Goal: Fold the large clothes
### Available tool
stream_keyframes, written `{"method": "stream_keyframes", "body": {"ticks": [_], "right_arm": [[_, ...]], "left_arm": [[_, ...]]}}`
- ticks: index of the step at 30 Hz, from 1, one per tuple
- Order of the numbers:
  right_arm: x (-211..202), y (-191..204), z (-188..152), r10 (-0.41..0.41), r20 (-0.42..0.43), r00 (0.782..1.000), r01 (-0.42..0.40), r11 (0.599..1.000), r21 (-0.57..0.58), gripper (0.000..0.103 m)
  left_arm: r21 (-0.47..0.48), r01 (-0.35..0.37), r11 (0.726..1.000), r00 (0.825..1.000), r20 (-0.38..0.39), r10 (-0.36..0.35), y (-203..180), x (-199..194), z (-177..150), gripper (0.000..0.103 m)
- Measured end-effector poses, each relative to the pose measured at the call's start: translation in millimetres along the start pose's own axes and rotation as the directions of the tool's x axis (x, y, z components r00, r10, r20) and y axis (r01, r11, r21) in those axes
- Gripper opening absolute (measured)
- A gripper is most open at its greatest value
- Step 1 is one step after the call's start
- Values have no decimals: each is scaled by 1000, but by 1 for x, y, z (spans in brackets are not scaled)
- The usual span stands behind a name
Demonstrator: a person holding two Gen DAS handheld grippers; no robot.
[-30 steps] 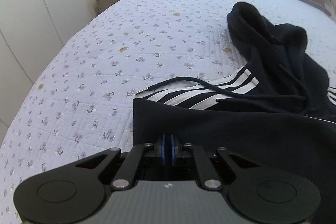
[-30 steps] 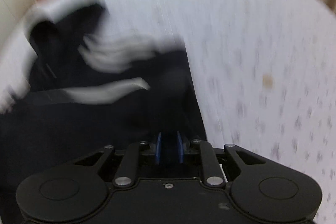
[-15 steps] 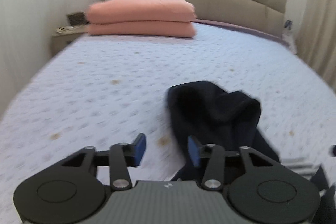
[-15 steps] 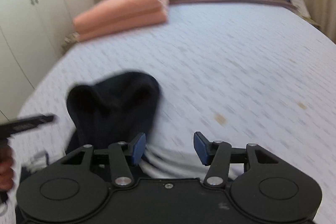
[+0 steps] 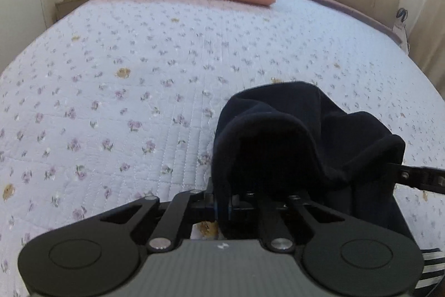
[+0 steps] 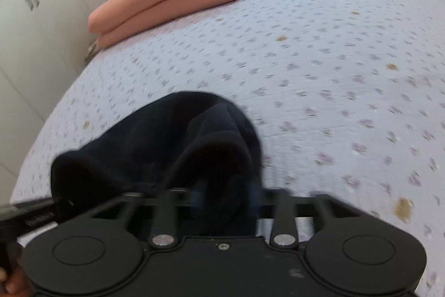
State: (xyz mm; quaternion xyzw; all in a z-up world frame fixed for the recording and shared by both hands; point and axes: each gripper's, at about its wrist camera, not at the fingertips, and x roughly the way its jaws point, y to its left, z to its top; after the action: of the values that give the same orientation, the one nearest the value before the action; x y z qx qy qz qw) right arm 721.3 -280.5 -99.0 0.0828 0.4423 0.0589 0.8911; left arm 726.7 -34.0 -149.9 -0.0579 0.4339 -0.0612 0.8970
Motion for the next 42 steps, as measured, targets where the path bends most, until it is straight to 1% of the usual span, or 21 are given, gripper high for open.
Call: {"method": "stream_keyframes", "body": {"ticks": [3,5,7,9,12,13,14,16,17,18,20,21,25,29,31,32,34,36,38,39,42], "right_arm": [[-24,12,5,-59,71,996,66,993,-98,8],[-58,1,12,-65,163,984,79,994,-81,7],[-86,-17,13,-58,199,978,66,997,-31,7],[-90,-37,7,-73,164,984,73,997,6,7],[-55,-66,-12,-100,31,994,99,993,60,7],[-41,-75,-20,-102,-22,995,103,991,80,10],[-30,-81,-28,-101,-64,993,107,989,102,10],[-32,-83,-37,-93,-41,995,96,991,94,11],[-36,-80,-36,-99,-49,994,103,992,76,17],[-43,-78,-35,-107,-54,993,111,992,63,35],[-62,-74,-33,-130,-55,990,131,991,18,49],[-73,-74,-30,-145,-51,988,145,989,1,52],[-98,-59,-11,-129,33,991,130,991,-25,55],[-70,-12,11,-94,87,992,105,985,-140,54],[-45,4,13,-108,74,991,121,972,-200,48],[-30,6,11,-118,49,992,126,971,-205,40],[-4,-1,6,-137,-32,990,130,975,-181,34],[16,-13,0,-146,-115,983,129,981,-146,34],[10,-18,2,-115,-110,987,103,989,-109,34],[4,-19,6,-103,-100,990,94,992,-86,35],[-14,-12,18,-34,-12,999,33,998,-56,35]], "left_arm": [[-22,54,998,994,92,-52,10,-21,0,7],[-27,81,996,988,135,-76,18,-35,1,7],[-40,130,991,980,159,-122,29,-47,1,7],[-41,175,984,974,150,-167,41,-48,-2,7],[-35,144,989,989,22,-144,57,-18,-10,13],[-64,133,989,990,-27,-135,64,-3,-16,20],[-103,148,984,986,-56,-155,71,7,-22,20],[-117,202,972,979,-10,-204,79,1,-28,22],[-101,199,975,980,-12,-201,78,-4,-27,24],[-75,188,979,982,-4,-189,76,-11,-27,30],[9,140,990,990,26,-140,72,-28,-27,47],[45,120,992,992,38,-122,72,-36,-27,51],[144,64,988,993,88,-77,67,-70,-20,65],[251,-4,968,992,125,-28,48,-80,-15,72],[323,-9,946,999,53,-9,40,-73,-18,78],[364,14,931,1000,-9,-11,39,-67,-23,77],[451,39,891,996,-93,4,38,-59,-37,70],[457,114,882,991,-115,-69,45,-69,-46,64],[399,232,887,972,-129,-196,56,-83,-45,64],[365,267,892,964,-102,-247,61,-92,-40,64],[281,275,920,950,66,-304,62,-107,-17,63]]}}
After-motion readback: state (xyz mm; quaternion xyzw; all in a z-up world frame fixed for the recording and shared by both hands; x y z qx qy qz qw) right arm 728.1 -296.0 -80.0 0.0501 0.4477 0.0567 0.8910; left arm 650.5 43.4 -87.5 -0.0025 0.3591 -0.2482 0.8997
